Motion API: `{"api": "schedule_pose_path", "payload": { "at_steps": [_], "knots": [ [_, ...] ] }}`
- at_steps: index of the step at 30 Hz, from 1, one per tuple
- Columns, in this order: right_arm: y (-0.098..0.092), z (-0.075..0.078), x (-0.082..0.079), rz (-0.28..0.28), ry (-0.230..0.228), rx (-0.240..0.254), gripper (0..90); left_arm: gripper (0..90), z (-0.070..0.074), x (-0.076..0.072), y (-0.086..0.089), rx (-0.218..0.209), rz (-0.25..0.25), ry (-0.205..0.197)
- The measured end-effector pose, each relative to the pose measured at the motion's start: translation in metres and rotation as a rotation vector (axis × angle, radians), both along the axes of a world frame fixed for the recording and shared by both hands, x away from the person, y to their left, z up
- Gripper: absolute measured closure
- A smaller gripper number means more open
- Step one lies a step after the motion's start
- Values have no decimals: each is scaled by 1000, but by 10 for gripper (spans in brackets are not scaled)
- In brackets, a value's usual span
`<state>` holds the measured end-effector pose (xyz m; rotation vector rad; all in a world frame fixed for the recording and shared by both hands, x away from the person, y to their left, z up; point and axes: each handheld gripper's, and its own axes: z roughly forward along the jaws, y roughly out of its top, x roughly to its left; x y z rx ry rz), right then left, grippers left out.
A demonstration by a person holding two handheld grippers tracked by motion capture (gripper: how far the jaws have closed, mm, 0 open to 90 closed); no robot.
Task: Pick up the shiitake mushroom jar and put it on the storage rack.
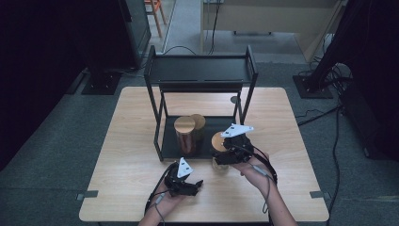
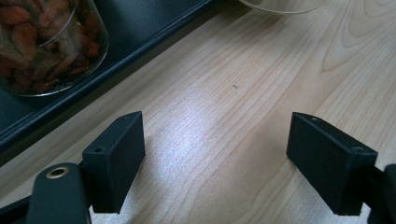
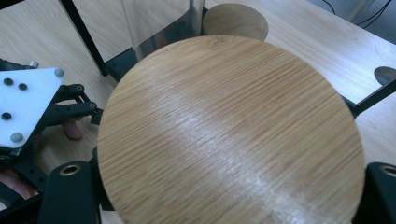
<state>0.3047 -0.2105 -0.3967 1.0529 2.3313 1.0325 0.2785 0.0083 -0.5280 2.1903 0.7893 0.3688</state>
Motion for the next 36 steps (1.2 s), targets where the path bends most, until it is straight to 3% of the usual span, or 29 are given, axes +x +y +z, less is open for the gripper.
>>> {"api": "schedule_pose_path", "payload": {
  "at_steps": [36],
  "knots": [
    [18, 7, 24, -40, 2, -1, 249, 198, 0, 0, 0, 0, -3, -2]
  ]
}}
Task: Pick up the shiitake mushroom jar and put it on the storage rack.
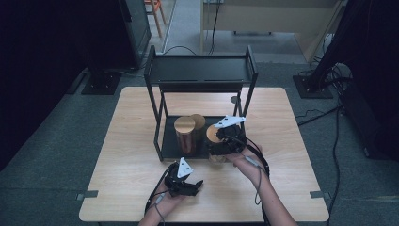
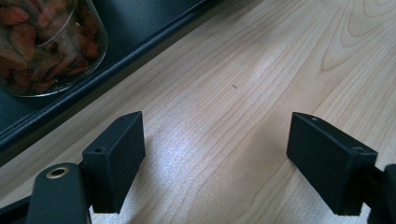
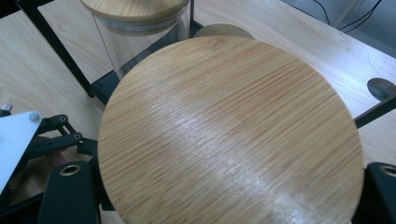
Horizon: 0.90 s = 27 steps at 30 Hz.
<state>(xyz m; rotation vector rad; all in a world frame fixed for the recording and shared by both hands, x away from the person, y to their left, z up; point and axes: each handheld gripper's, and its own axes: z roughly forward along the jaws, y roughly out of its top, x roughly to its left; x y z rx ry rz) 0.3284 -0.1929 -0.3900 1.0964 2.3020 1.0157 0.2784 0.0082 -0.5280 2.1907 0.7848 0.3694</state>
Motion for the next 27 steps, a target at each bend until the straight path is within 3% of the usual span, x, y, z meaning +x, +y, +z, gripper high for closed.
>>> {"api": "schedule_pose_path", "payload": {
  "at_steps": [27],
  "knots": [
    [12, -1, 34, -50, 17, -6, 250, 198, 0, -1, -1, 5, -5, 0]
  ]
}}
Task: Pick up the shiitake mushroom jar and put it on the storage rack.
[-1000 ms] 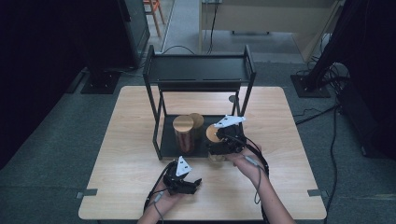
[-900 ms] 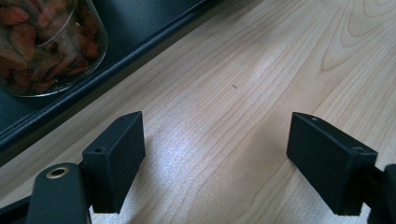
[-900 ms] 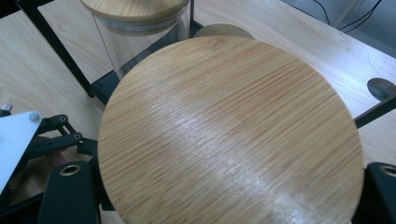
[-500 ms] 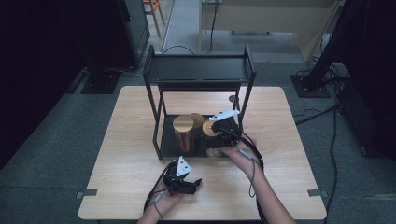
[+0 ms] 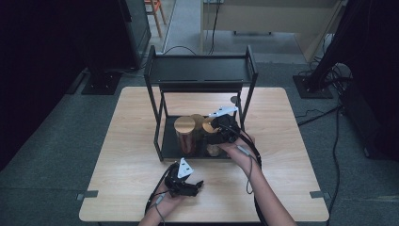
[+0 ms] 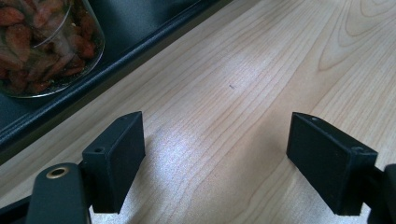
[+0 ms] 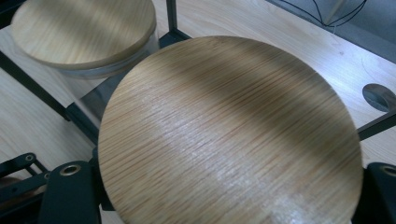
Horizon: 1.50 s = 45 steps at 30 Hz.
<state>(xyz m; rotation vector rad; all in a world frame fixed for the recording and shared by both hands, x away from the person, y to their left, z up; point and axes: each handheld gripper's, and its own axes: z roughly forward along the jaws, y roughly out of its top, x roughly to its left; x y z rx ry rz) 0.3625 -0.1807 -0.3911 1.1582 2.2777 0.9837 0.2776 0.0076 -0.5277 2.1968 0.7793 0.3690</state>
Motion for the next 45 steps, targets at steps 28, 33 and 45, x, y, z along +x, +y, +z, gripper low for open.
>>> {"api": "schedule_pose_path", "payload": {
  "at_steps": [28, 33, 45],
  "knots": [
    [1, -14, 17, -35, 47, 19, 249, 198, 0, 0, 0, 1, -2, 0],
    [1, -15, 18, -35, 51, 25, 249, 198, 0, 0, 0, 1, -2, 0],
    [-1, -15, 17, -28, 53, 26, 247, 198, 0, 0, 0, -1, -2, 0]
  ]
}}
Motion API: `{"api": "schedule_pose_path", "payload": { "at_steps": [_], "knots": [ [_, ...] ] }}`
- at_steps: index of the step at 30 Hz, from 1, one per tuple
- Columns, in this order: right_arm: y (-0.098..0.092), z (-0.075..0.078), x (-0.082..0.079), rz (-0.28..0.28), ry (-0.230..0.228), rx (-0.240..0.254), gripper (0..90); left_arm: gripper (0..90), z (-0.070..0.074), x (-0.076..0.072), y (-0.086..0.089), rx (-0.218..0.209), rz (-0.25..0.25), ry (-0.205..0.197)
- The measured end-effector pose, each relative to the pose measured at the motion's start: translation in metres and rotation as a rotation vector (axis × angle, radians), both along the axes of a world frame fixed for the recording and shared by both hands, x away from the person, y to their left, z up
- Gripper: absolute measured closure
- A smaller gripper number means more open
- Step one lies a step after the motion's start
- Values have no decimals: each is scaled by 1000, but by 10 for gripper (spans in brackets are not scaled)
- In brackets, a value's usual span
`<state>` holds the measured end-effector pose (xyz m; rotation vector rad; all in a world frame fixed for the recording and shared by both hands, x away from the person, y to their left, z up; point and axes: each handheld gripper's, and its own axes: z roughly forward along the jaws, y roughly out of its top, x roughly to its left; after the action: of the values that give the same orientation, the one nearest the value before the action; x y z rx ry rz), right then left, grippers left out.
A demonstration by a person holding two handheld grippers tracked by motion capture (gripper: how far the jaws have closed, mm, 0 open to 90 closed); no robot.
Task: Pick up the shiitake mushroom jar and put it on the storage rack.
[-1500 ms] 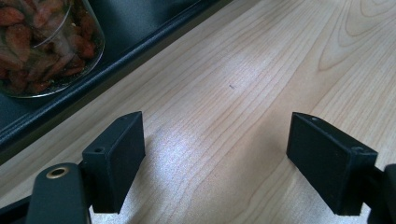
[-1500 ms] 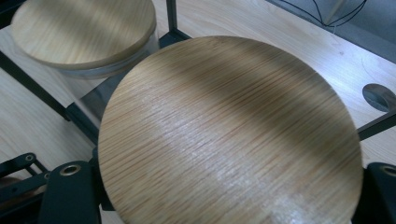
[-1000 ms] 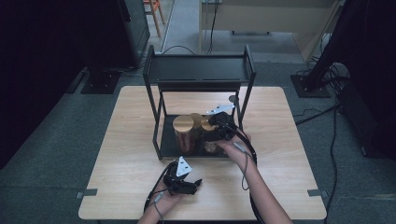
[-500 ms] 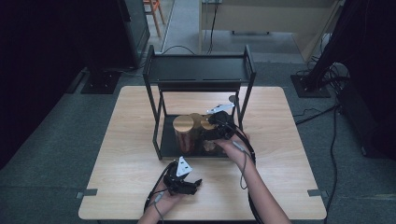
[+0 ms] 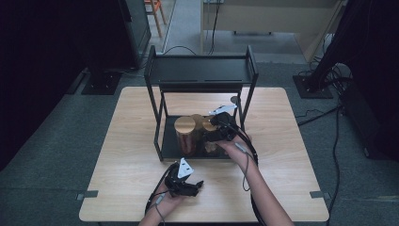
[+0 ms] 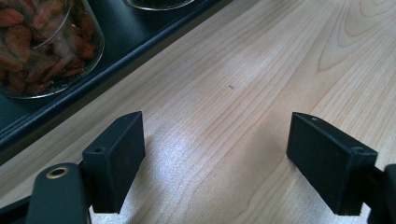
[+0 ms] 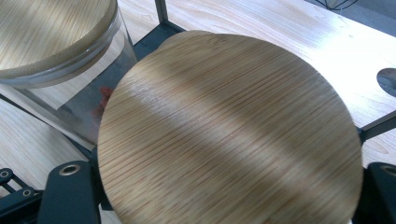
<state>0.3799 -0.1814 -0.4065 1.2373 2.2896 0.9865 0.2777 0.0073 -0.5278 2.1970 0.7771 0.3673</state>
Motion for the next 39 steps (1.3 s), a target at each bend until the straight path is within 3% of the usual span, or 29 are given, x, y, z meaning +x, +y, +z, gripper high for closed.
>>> {"api": "schedule_pose_path", "payload": {
  "at_steps": [9, 39],
  "knots": [
    [-2, 0, -1, 13, 14, 10, 207, 198, 0, 0, 0, 3, -1, 0],
    [-15, 3, -24, -7, 21, -5, 204, 198, 0, 0, 0, 2, -1, 0]
  ]
}}
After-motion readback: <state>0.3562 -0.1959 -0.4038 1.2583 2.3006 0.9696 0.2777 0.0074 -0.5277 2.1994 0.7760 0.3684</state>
